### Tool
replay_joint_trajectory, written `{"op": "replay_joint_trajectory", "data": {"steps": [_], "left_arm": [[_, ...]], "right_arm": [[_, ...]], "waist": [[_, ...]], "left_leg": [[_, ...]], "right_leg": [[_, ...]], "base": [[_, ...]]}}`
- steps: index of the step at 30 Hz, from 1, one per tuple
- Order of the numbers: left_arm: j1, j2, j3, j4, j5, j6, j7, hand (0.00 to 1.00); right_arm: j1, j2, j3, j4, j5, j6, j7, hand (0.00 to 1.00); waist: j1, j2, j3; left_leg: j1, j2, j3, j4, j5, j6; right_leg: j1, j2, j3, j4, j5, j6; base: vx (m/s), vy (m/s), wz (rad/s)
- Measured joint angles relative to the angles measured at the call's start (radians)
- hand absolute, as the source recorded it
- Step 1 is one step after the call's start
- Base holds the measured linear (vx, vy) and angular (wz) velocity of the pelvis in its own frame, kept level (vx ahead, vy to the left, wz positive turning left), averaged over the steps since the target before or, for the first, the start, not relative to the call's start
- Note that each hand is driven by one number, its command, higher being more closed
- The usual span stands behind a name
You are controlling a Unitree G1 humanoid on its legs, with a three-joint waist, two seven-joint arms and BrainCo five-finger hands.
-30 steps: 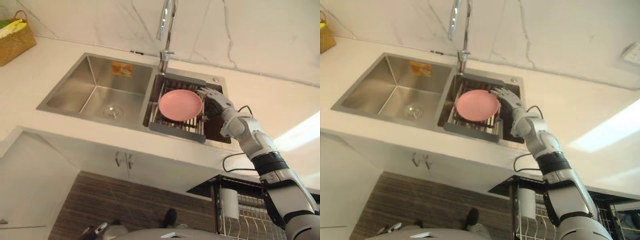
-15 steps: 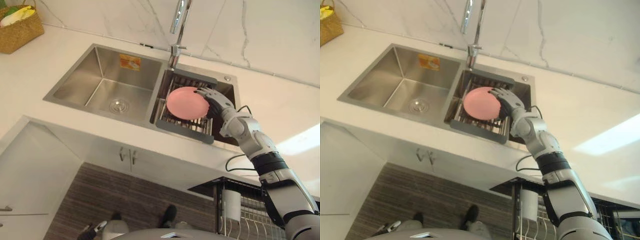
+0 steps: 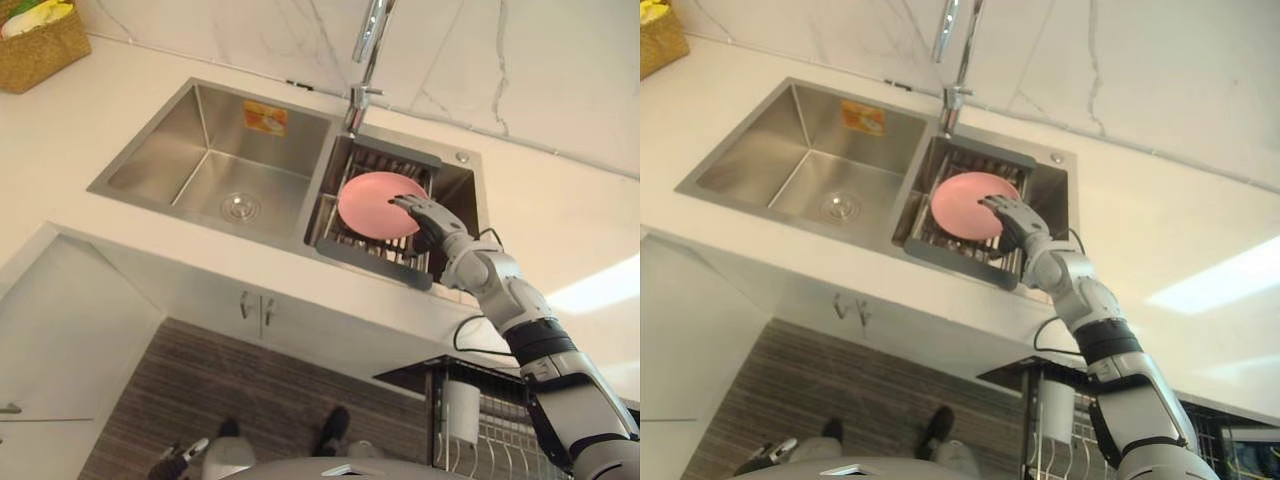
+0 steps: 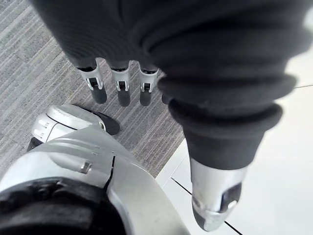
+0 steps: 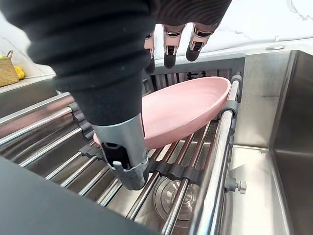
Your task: Walk over to the sink, pick up the cup, carry it to the dishwasher, place the cup inside the dishwasher, then close the dishwasher door
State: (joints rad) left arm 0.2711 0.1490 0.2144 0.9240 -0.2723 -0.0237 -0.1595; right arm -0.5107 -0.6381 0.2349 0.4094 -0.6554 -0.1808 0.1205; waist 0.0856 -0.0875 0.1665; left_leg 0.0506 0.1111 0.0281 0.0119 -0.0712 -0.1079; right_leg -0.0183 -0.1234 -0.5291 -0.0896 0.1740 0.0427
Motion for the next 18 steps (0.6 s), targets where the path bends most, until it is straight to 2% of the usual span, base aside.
{"op": "replay_joint_trajectory", "data": {"steps": [11, 18], "left_arm": [[-0.001, 0.012, -0.001, -0.011, -0.003, -0.001, 0.000, 0.00], [-0.001, 0.024, -0.001, -0.011, -0.010, -0.001, 0.000, 0.00]], "right_arm": [[0.019, 0.000, 0.032, 0.000, -0.060, 0.000, -0.067, 0.00], [0.019, 0.000, 0.038, 0.004, -0.090, 0.001, -0.079, 0.00]], "waist": [[0.005, -0.003, 0.014], [0.018, -0.004, 0.014]], "left_leg": [[-0.006, 0.000, 0.000, 0.001, -0.001, 0.001], [-0.013, 0.000, -0.003, 0.002, -0.001, 0.001]], "right_leg": [[-0.005, 0.001, 0.001, 0.000, 0.000, 0.000], [-0.015, 0.002, 0.001, 0.000, 0.000, 0.000]], "base": [[0.00, 0.000, 0.00], [0.00, 0.000, 0.00]]}}
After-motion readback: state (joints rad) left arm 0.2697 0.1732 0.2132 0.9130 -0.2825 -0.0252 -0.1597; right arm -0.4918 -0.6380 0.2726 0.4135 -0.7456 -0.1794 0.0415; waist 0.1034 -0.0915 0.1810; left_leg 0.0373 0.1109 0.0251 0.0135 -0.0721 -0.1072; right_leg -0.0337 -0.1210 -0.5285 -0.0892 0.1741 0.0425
